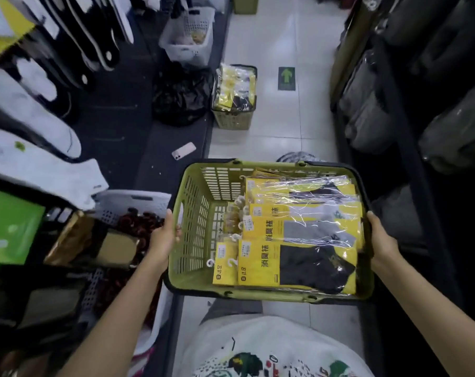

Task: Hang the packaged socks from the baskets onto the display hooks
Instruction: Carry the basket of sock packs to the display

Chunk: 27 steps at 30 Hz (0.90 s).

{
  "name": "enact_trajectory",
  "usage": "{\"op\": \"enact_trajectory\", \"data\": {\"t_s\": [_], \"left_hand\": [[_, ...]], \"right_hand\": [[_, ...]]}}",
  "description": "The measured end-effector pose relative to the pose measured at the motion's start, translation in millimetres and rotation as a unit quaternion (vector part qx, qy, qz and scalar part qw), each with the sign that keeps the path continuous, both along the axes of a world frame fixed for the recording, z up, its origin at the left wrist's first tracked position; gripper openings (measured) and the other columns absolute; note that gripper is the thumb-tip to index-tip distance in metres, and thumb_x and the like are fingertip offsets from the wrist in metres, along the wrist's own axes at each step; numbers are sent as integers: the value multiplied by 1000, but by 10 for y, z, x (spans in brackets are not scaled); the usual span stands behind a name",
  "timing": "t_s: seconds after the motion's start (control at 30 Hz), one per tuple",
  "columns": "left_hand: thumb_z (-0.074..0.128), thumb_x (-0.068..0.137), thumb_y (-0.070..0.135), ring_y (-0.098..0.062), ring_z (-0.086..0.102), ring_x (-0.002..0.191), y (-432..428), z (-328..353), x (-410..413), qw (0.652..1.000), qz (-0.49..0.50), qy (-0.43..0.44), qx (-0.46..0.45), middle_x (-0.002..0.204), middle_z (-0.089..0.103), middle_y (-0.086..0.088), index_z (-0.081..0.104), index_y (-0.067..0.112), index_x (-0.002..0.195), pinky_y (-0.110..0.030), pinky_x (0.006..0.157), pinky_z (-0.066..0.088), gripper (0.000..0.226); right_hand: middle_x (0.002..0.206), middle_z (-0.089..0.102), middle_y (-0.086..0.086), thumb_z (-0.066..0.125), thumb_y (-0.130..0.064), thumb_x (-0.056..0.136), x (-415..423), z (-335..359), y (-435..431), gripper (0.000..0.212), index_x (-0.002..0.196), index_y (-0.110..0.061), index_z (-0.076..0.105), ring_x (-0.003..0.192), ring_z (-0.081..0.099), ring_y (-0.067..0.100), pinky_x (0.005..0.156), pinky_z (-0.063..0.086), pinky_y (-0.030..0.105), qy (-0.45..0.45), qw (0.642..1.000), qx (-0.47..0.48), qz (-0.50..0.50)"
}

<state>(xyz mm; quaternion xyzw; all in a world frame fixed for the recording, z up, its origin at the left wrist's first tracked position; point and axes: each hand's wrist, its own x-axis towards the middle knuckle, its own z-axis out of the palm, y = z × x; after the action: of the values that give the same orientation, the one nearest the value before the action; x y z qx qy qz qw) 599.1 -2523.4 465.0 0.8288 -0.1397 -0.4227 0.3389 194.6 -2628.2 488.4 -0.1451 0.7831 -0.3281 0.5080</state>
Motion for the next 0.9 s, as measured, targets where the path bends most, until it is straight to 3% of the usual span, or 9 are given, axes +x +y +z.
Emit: {"op": "enact_trajectory", "data": {"t_s": [0.2,0.3,0.43,0.53,0.63,0.73,0.77,0.87,0.9], "left_hand": [[28,94,62,-18,52,63,-1116,96,497,1000,24,-14,-6,66,55,-1,56,17,65,-32,64,40,60],[28,93,63,-20,54,66,-1505,100,714,998,60,-9,1,68,58,-3,58,16,67,-33,67,40,62],[32,92,64,-19,51,59,-1945,37,918,991,133,-1,-2,62,57,-3,55,16,62,-31,61,38,61],[34,92,61,-19,49,55,-2203,-40,997,981,192,-1,-3,60,54,-3,53,14,60,-30,57,36,60],[33,93,61,-19,47,53,-2403,-83,986,968,253,-7,3,59,54,-5,52,14,58,-30,54,35,62],[35,93,60,-20,52,56,-2538,-93,917,945,325,-8,16,62,57,-5,57,12,60,-30,54,38,62],[37,92,61,-20,53,57,-2575,-88,896,935,353,-3,21,62,58,-5,58,12,61,-31,55,39,62],[43,91,59,-24,52,61,-2644,-84,827,906,422,31,-1,63,56,-5,56,12,62,-35,65,40,57],[43,92,57,-23,50,61,-2664,-86,809,898,439,36,-11,63,54,-4,54,12,63,-35,64,39,55]], "right_hand": [[122,62,11,65,-60,76,590,138,-1334,80,131,-4,51,106,62,30,94,49,40,20,999,4,29],[122,62,13,65,-64,73,879,155,-1952,85,132,-5,51,106,62,32,96,49,43,32,998,8,55],[108,65,15,65,-65,72,1298,103,-2817,80,121,-2,59,75,62,29,67,51,35,47,993,14,110],[104,64,17,64,-67,72,1618,33,-3468,81,117,1,61,73,58,28,68,48,35,56,984,13,171],[75,59,9,61,-64,77,1945,19,-4069,64,103,-6,63,60,53,24,68,44,34,61,969,12,237],[67,57,2,57,-58,84,2269,72,-4549,46,88,-13,62,53,58,20,51,45,28,53,950,-1,308],[70,59,5,55,-60,84,2366,89,-4680,48,89,-12,62,58,60,22,52,46,30,57,941,1,333],[93,67,19,51,-65,83,2640,127,-5015,65,105,-6,65,87,64,38,83,52,45,59,913,16,403],[93,67,19,51,-66,82,2729,137,-5109,66,104,-6,66,88,63,39,84,52,45,70,905,12,419]]}}
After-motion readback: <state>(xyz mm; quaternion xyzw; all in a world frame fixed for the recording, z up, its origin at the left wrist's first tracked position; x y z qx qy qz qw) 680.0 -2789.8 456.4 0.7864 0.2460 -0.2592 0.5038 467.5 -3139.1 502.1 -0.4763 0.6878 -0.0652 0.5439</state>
